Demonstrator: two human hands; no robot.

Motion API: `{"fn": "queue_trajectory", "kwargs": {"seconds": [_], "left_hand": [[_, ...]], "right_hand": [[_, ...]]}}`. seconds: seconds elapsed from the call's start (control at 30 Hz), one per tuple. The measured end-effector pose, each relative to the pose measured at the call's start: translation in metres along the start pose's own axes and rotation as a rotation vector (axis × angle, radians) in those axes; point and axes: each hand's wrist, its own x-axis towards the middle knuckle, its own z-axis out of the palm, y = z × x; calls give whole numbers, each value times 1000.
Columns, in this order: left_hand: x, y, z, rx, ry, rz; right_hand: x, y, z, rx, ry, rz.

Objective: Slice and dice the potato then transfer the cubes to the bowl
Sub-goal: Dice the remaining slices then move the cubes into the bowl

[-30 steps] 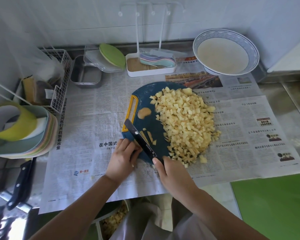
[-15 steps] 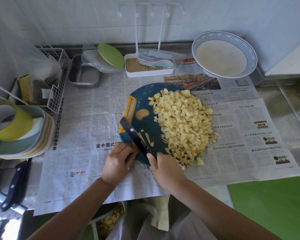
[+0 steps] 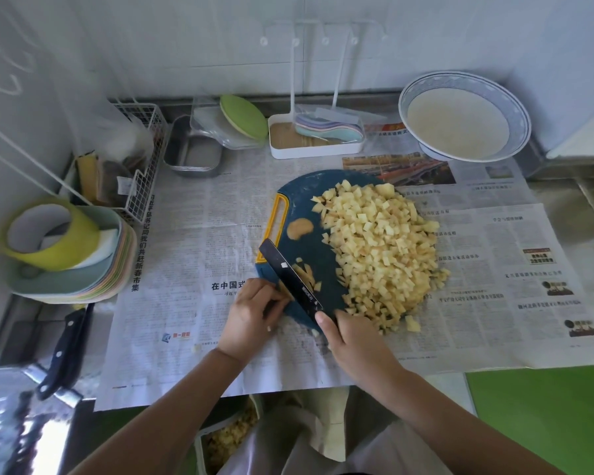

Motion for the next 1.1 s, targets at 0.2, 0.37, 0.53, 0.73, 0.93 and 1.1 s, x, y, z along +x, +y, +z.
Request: {"fn": "queue_trajectory", "kwargs": {"seconds": [0.2, 0.37, 0.53, 0.73, 0.93, 1.1], "left_hand": [[0, -1, 0, -4, 4, -2], [0, -2, 1, -9, 11, -1], [-1, -2, 1, -30, -6, -4], [-1, -1, 3, 8, 24, 7], [2, -2, 3, 24, 7, 3], [16, 2, 10, 51, 9, 7]], "right_hand": [[-2, -5, 3, -25, -1, 16], [-7, -12, 9, -149, -9, 47], [-9, -33, 17, -385, -13, 68], [1, -26, 15, -176, 8, 153], [5, -2, 8, 206, -34, 125], [1, 3, -20, 570, -55, 125]]}}
